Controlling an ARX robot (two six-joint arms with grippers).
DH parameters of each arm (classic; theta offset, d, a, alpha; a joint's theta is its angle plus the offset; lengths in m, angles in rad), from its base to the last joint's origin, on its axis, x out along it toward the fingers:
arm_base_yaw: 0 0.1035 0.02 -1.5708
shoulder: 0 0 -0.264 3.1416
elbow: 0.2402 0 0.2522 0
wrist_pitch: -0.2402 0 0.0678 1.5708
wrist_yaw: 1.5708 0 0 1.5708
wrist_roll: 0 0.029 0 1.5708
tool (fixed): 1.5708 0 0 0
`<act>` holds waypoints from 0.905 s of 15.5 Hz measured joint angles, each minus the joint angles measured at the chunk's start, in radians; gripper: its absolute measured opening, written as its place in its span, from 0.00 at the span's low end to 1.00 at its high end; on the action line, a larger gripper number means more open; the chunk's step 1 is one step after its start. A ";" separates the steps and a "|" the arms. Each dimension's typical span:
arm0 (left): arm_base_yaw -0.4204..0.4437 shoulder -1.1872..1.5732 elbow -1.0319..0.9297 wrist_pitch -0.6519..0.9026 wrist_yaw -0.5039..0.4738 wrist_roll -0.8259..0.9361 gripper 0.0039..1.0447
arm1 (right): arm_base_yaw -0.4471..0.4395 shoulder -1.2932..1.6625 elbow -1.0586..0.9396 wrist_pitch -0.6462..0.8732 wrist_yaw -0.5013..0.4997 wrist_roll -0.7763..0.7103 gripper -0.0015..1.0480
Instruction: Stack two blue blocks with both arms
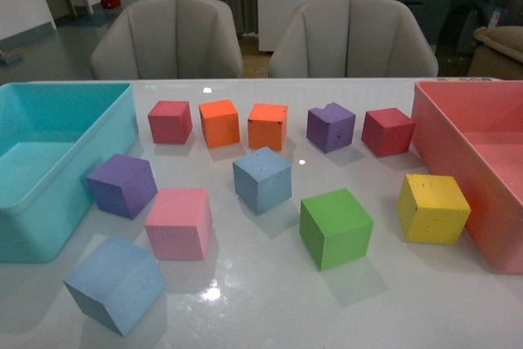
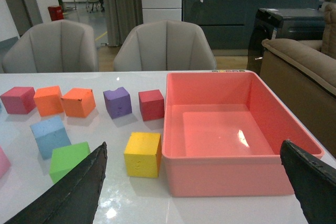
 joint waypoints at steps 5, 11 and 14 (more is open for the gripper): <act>-0.109 0.721 0.113 0.484 -0.029 0.002 0.94 | 0.000 0.000 0.000 0.000 0.000 0.000 0.94; -0.117 1.034 0.189 0.600 -0.038 0.008 0.94 | 0.000 0.000 0.000 0.000 0.000 0.000 0.94; -0.073 1.115 0.209 0.624 -0.036 0.018 0.94 | 0.000 0.000 0.000 0.000 0.000 0.000 0.94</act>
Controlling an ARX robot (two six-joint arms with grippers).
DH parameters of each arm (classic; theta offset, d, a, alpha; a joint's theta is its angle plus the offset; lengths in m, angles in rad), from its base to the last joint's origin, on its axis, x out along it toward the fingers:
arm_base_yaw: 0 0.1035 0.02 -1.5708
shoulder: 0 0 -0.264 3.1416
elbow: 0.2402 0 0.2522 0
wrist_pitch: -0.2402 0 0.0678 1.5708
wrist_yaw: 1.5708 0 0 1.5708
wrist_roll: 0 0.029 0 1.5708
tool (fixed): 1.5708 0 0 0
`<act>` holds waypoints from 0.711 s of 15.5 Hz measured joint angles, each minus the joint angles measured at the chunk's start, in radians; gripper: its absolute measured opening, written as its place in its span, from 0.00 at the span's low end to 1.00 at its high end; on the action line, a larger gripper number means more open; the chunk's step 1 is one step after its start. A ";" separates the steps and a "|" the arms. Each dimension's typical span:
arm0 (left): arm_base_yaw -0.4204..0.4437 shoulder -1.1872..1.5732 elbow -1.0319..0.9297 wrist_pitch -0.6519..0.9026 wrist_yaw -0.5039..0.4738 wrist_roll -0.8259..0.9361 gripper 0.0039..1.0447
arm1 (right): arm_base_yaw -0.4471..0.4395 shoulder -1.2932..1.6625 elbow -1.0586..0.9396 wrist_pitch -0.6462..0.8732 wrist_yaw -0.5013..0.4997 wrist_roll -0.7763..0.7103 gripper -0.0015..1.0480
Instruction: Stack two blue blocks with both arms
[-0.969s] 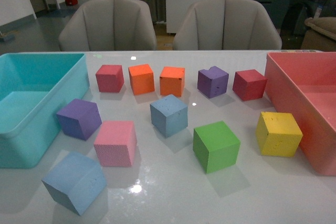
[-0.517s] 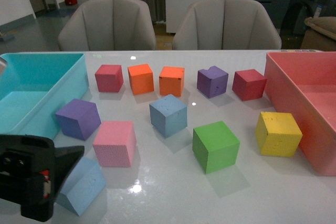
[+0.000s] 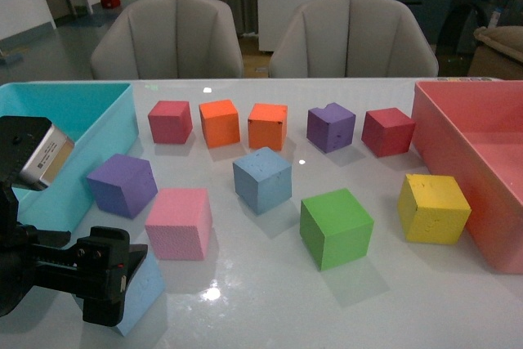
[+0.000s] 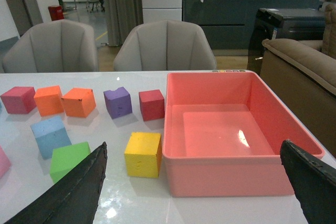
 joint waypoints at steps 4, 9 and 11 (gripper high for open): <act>0.033 0.060 0.012 0.029 0.023 0.007 0.94 | 0.000 0.000 0.000 0.000 0.000 0.000 0.94; 0.042 0.136 0.014 0.085 0.021 0.026 0.94 | 0.000 0.000 0.000 0.000 0.000 0.000 0.94; 0.041 0.168 0.015 0.102 0.020 0.034 0.94 | 0.000 0.000 0.000 0.000 0.000 0.000 0.94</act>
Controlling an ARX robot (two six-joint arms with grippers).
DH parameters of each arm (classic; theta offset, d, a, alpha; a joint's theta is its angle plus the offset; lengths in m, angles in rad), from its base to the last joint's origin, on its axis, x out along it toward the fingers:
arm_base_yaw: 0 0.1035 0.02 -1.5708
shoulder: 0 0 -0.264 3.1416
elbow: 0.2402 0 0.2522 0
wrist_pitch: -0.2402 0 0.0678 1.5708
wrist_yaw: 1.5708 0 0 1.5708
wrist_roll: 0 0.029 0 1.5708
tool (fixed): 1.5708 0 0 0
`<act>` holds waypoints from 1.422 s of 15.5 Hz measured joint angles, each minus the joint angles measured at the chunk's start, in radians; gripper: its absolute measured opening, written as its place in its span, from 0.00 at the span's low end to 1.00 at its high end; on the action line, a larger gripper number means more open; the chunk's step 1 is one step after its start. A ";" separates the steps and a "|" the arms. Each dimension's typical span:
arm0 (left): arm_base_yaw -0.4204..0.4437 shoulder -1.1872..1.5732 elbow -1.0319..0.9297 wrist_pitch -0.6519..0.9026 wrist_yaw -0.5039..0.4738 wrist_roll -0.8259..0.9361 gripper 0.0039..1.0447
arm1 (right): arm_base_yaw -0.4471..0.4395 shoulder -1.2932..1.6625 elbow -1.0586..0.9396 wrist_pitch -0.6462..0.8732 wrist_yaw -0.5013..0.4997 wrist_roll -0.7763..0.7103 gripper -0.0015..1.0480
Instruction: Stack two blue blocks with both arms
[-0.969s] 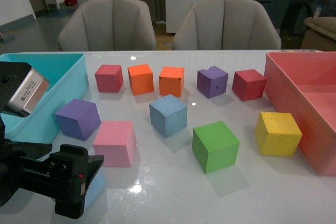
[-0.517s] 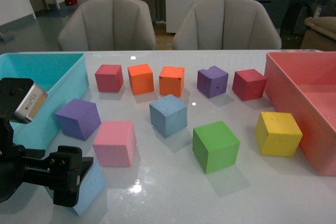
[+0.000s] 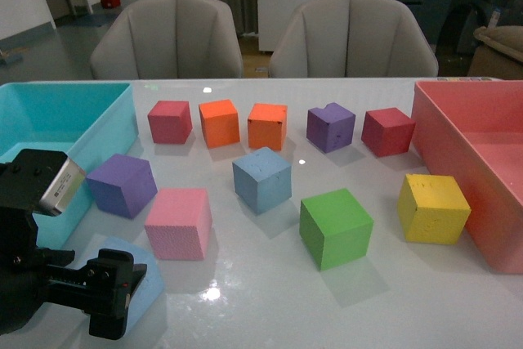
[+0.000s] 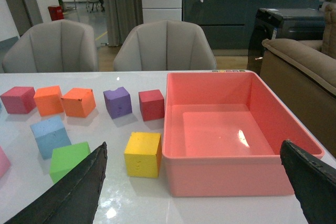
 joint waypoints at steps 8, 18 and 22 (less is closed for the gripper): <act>-0.014 0.090 0.005 0.043 -0.011 0.028 0.93 | 0.000 0.000 0.000 0.000 0.000 0.000 0.94; -0.124 -0.183 0.065 -0.188 -0.041 0.017 0.39 | 0.000 0.000 0.000 0.000 0.000 0.000 0.94; -0.274 -0.072 0.333 -0.350 -0.134 -0.016 0.38 | 0.000 0.000 0.000 0.000 0.000 0.000 0.94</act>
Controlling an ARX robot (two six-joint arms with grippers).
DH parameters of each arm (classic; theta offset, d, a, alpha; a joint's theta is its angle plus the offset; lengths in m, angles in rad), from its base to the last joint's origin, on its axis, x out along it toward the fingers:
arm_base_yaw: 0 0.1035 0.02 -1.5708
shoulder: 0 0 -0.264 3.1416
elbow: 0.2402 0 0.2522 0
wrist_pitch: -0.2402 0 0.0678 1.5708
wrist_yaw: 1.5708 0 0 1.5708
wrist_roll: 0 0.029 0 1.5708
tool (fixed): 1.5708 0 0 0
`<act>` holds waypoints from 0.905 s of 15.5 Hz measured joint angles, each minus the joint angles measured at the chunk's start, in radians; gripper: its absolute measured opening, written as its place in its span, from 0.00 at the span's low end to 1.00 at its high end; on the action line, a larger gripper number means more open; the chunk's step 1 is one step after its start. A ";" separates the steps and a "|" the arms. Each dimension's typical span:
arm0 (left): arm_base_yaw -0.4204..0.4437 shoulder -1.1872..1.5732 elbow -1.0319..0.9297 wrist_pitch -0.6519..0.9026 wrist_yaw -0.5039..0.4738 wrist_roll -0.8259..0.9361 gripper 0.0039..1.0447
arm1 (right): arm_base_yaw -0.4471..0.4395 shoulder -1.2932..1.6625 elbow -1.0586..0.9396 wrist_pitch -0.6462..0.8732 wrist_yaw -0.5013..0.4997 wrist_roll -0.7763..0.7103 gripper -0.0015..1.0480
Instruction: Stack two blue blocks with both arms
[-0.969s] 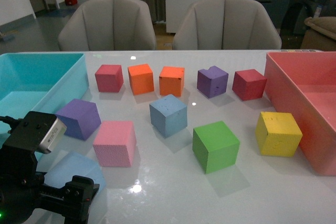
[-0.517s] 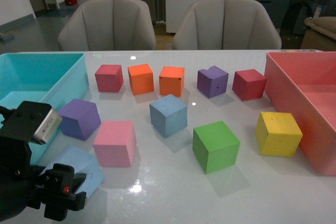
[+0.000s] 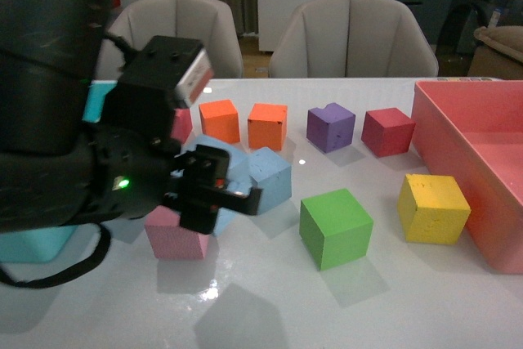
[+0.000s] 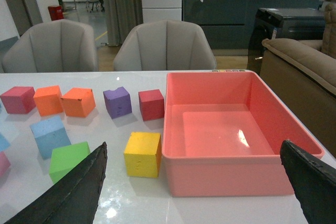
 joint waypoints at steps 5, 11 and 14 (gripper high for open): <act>-0.072 0.229 0.380 -0.182 -0.053 -0.077 0.38 | 0.000 0.000 0.000 0.000 0.000 0.000 0.94; -0.063 0.422 0.659 -0.313 -0.083 -0.151 0.38 | 0.000 0.000 0.000 0.000 0.000 0.000 0.94; -0.053 0.431 0.663 -0.307 -0.089 -0.150 0.38 | 0.000 0.000 0.000 0.000 0.000 0.000 0.94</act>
